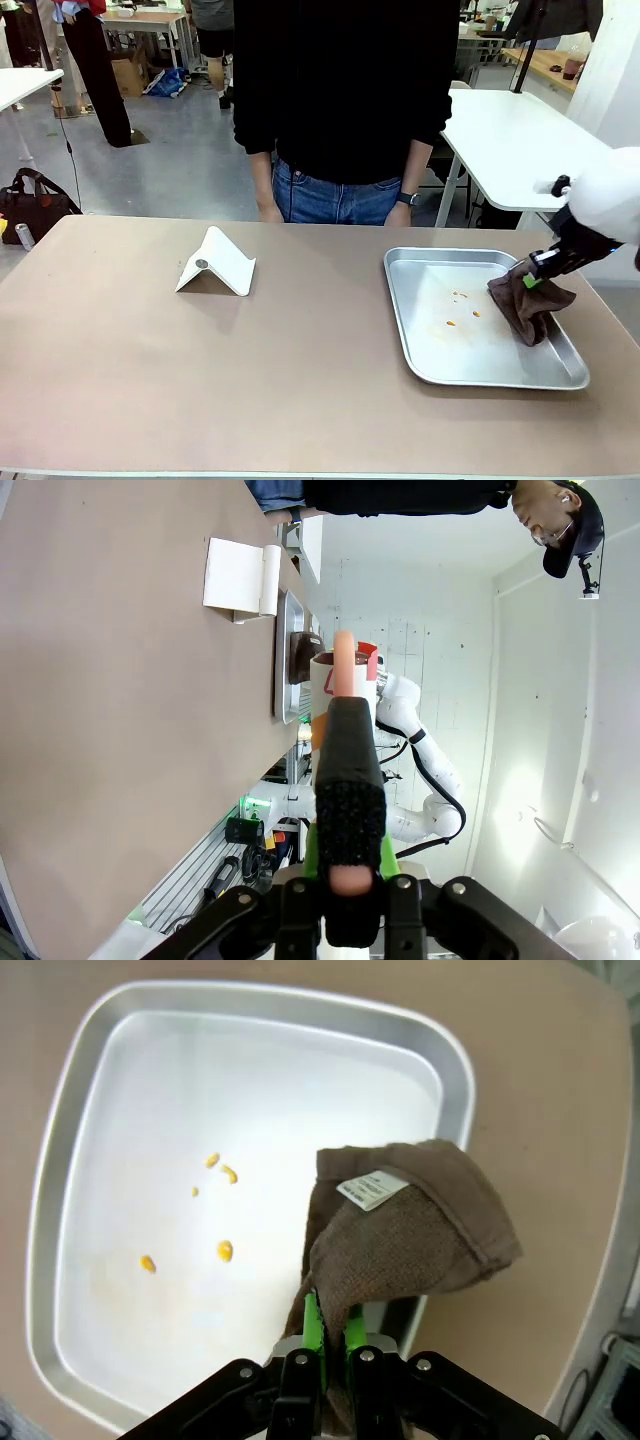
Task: Clean the surface of the table.
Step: Clean the area not pointed to by the person.
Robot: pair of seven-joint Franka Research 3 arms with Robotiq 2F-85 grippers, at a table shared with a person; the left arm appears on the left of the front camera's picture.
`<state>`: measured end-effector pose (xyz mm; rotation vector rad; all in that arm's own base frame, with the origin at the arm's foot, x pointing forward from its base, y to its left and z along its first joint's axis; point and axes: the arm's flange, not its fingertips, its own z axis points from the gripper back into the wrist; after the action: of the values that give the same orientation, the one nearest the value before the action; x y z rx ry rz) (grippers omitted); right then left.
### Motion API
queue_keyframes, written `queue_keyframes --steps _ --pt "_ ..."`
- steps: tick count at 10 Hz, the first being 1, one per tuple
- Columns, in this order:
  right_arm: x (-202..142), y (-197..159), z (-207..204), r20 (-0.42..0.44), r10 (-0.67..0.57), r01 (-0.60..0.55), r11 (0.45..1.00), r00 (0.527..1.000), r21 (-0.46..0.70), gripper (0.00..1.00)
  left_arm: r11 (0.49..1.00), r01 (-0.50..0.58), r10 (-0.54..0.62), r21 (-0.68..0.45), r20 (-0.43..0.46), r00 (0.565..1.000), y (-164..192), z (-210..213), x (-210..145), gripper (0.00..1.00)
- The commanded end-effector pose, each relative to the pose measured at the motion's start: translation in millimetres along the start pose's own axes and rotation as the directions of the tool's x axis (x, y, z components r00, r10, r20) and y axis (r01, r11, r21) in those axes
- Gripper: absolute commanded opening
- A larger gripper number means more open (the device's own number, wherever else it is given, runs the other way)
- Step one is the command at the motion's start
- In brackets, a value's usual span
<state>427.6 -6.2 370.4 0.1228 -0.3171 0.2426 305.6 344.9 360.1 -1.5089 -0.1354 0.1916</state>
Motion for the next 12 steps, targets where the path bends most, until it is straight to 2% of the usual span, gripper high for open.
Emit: queue_keyframes --steps 1,6,12 --pt "9.1 15.2 -16.6 0.024 -0.043 0.043 0.999 0.999 0.009 0.09 0.999 0.021 -0.020 -0.028 0.011 1.000 -4.2 -1.0 -3.1 0.22" --pt "11.1 42.1 -55.8 0.021 -0.063 0.059 0.986 0.998 0.157 0.09 0.999 0.021 -0.020 -0.028 0.011 1.000 -4.2 -1.0 -3.1 0.22" --pt "5.7 72.9 -84.3 -0.021 -0.002 0.008 0.956 1.000 0.293 0.09 0.999 0.021 -0.020 -0.028 0.011 1.000 -4.2 -1.0 -3.1 0.22"
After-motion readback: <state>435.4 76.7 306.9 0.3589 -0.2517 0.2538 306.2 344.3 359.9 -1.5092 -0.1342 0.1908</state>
